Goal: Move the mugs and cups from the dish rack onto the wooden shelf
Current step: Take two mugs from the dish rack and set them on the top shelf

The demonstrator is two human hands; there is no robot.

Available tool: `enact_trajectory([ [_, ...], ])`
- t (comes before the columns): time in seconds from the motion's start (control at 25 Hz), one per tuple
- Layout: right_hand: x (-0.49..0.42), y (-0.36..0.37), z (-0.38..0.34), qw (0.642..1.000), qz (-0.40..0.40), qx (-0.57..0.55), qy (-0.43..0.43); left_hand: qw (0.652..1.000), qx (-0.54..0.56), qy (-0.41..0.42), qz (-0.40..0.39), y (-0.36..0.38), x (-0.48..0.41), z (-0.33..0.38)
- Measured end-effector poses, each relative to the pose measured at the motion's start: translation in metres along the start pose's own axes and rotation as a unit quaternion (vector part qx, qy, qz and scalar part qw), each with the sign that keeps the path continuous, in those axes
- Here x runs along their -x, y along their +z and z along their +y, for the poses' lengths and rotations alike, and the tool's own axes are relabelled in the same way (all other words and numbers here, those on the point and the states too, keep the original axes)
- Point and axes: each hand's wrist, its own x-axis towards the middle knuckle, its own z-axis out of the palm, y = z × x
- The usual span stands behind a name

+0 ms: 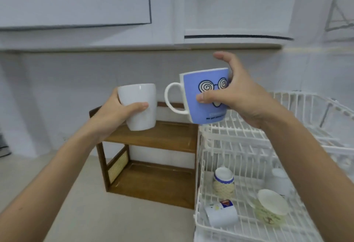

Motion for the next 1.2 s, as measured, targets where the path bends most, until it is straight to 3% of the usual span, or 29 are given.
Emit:
enact_trajectory([
  [0.2, -0.017, 0.092, 0.013, 0.998, -0.044, 0.029, 0.034, 0.995, -0.058, -0.018, 0.081, -0.062, -0.033, -0.05],
  [0.44, -0.059, 0.175, 0.064, 0.988, 0.033, 0.129, 0.074, 0.99, -0.091, -0.036, 0.1, -0.087, -0.069, -0.102],
  [0.64, -0.091, 0.21, 0.117, 0.953, 0.102, 0.258, 0.124, 0.985, -0.104, -0.042, 0.129, -0.068, -0.093, -0.137],
  [0.84, -0.112, 0.223, 0.159, 0.947, 0.175, 0.219, 0.157, 0.984, -0.13, -0.035, 0.121, -0.06, -0.116, -0.164],
  [1.2, -0.145, 0.235, 0.196, 0.949, 0.181, 0.206, 0.156, 0.981, -0.125, -0.049, 0.143, -0.046, -0.144, -0.199],
])
